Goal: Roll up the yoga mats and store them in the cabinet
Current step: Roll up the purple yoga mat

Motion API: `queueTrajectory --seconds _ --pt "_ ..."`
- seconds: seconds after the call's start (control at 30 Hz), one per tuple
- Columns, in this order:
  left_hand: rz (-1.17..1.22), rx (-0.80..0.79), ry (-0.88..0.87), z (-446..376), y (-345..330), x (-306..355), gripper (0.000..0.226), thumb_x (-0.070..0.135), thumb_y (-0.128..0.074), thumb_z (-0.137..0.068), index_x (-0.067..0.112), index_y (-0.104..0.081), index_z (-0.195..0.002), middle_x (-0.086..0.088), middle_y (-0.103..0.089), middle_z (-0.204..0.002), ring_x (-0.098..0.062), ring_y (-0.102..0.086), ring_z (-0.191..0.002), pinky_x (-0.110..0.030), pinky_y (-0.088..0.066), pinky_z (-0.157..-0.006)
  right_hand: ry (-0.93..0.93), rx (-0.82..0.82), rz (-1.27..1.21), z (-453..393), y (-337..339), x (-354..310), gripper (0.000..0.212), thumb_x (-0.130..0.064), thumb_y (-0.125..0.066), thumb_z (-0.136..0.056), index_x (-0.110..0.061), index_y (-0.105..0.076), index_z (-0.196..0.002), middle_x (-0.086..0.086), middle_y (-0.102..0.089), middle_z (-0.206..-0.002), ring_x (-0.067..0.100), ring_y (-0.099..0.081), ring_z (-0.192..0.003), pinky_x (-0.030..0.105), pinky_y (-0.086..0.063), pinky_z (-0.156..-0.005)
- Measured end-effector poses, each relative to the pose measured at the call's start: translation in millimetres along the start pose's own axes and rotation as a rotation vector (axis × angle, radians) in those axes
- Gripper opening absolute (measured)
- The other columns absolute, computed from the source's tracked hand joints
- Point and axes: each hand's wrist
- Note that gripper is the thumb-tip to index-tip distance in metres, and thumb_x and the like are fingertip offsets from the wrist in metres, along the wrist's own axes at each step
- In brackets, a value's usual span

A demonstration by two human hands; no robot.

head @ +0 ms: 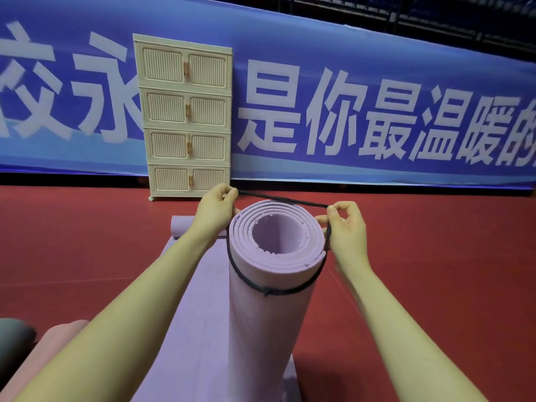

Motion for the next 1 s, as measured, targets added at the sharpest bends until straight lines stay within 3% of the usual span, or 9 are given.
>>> queueTrajectory --seconds 0.17,0.3,0.37,0.47,0.57,0.67,0.77,1.0 --pt "0.016 0.032 0.126 -12.2 0.4 -4.4 0.021 0.021 -0.042 -0.102 0.007 -0.056 -0.094 0.000 -0.055 -0.060 -0.007 -0.048 -0.043 -0.011 -0.034 -0.035 -0.121 0.025 -0.078 -9.7 -12.8 3.4 0.013 -0.009 -0.045 -0.098 -0.013 -0.046 -0.086 -0.001 -0.067 -0.059 0.006 -0.053 -0.041 0.018 -0.035 -0.041" --pt "0.106 0.002 0.250 -18.1 0.1 -16.0 0.024 0.018 -0.043 -0.100 0.011 -0.052 -0.079 -0.001 -0.053 -0.061 -0.012 -0.044 -0.050 -0.014 -0.035 -0.037 -0.243 0.046 -0.230 -16.1 -23.6 13.5 0.017 -0.007 -0.045 -0.099 -0.012 -0.046 -0.082 -0.007 -0.064 -0.049 0.004 -0.054 -0.040 0.015 -0.040 -0.040" --pt "0.300 0.016 0.332 -22.0 2.7 -25.1 0.029 0.014 -0.044 -0.100 0.011 -0.050 -0.072 0.002 -0.050 -0.052 -0.010 -0.041 -0.046 -0.018 -0.036 -0.042 -0.341 0.054 -0.361 -18.5 -26.4 19.2 0.018 -0.007 -0.043 -0.100 -0.011 -0.045 -0.082 -0.006 -0.063 -0.048 0.003 -0.056 -0.041 0.014 -0.040 -0.039" --pt "0.764 0.060 0.534 -27.3 8.8 -32.5 0.036 0.011 -0.037 -0.104 0.007 -0.046 -0.069 -0.003 -0.042 -0.057 -0.010 -0.037 -0.047 -0.021 -0.034 -0.051 -0.452 0.078 -0.574 -22.1 -25.4 30.0 0.017 -0.005 -0.041 -0.100 -0.010 -0.044 -0.084 0.005 -0.069 -0.058 0.011 -0.066 -0.051 0.020 -0.050 -0.044" --pt "1.015 0.107 0.673 -28.0 11.9 -44.3 0.035 0.010 -0.036 -0.104 0.005 -0.045 -0.070 -0.002 -0.048 -0.040 -0.006 -0.041 -0.034 -0.021 -0.042 -0.049 -0.505 0.136 -0.707 -21.7 -27.9 40.6 0.017 -0.002 -0.040 -0.100 -0.006 -0.044 -0.084 0.007 -0.066 -0.053 0.012 -0.064 -0.046 0.021 -0.052 -0.044" --pt "0.912 0.081 0.647 -24.0 11.1 -66.9 0.029 0.008 -0.038 -0.103 0.005 -0.049 -0.077 0.001 -0.048 -0.037 -0.003 -0.037 -0.028 -0.011 -0.030 -0.032 -0.543 0.140 -0.726 -22.3 -31.8 50.3 0.018 -0.003 -0.037 -0.100 -0.005 -0.043 -0.084 0.006 -0.062 -0.048 0.009 -0.054 -0.037 0.017 -0.043 -0.036" --pt "0.656 0.042 0.540 -18.8 11.6 -86.4 0.027 0.012 -0.042 -0.102 0.005 -0.055 -0.079 0.005 -0.048 -0.040 -0.003 -0.035 -0.030 -0.013 -0.027 -0.033 -0.560 0.097 -0.527 -23.2 -28.4 64.1 0.016 -0.005 -0.041 -0.099 -0.008 -0.045 -0.084 0.002 -0.059 -0.051 0.005 -0.043 -0.035 0.015 -0.029 -0.032" --pt "0.388 0.073 0.465 -15.4 10.2 -119.6 0.019 0.016 -0.053 -0.098 0.005 -0.062 -0.086 0.000 -0.055 -0.050 -0.009 -0.039 -0.032 -0.016 -0.034 -0.037 -0.551 0.042 -0.255 -20.8 -19.2 106.6 0.020 -0.004 -0.049 -0.096 -0.009 -0.049 -0.076 0.009 -0.052 -0.066 0.006 -0.042 -0.034 0.014 -0.028 -0.033"
Point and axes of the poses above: each hand's wrist, its own z-axis away from the middle knuckle, its own y-axis out of the back of the hand, x = y × z
